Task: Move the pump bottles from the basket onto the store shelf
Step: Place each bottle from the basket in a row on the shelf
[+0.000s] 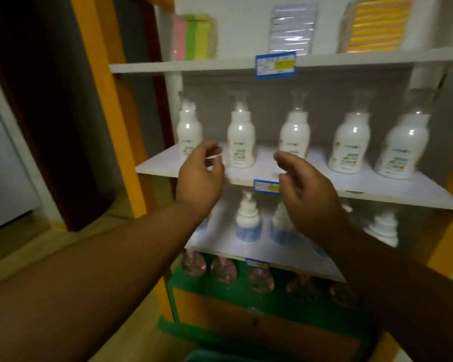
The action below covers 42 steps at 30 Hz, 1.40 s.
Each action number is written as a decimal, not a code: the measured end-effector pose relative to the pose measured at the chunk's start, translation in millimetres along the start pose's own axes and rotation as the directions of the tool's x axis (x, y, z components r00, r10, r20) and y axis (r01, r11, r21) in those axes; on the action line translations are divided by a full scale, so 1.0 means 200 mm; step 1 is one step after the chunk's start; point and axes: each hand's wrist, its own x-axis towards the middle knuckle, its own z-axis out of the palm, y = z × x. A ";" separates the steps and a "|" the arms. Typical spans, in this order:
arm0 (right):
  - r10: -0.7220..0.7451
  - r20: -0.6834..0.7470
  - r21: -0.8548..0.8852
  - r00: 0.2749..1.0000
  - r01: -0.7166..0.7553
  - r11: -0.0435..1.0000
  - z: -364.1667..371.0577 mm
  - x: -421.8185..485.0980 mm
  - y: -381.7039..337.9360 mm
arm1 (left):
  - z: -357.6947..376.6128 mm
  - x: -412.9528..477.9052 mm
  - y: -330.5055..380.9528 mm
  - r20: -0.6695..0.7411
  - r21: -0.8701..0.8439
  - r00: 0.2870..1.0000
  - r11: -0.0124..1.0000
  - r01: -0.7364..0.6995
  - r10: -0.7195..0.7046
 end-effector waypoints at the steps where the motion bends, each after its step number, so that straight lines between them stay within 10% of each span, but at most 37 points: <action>1: 0.025 0.037 0.055 0.999 -0.027 0.998 0.06 0.04 -0.06 | -0.09 0.05 -0.04 -0.060 -0.004 0.996 0.998 0.061 -0.061; 6: 0.122 0.220 0.209 0.968 -0.169 0.963 0.35 0.23 -0.26 | -0.42 0.22 -0.23 -0.103 -0.011 0.968 0.973 0.229 -0.229; 13: 0.377 0.373 0.202 0.848 -0.470 0.859 0.64 0.43 -0.37 | -0.54 0.38 -0.37 0.195 0.147 0.924 0.941 0.304 -0.329; 18: 0.365 0.307 0.168 0.879 -0.427 0.888 0.81 0.56 -0.34 | -0.53 0.51 -0.39 0.419 0.326 0.834 0.916 0.232 -0.360; 42: 0.397 0.519 0.352 0.757 -0.612 0.708 1.05 0.76 -0.20 | -0.40 0.65 -0.47 0.503 0.313 0.778 0.918 0.243 -0.377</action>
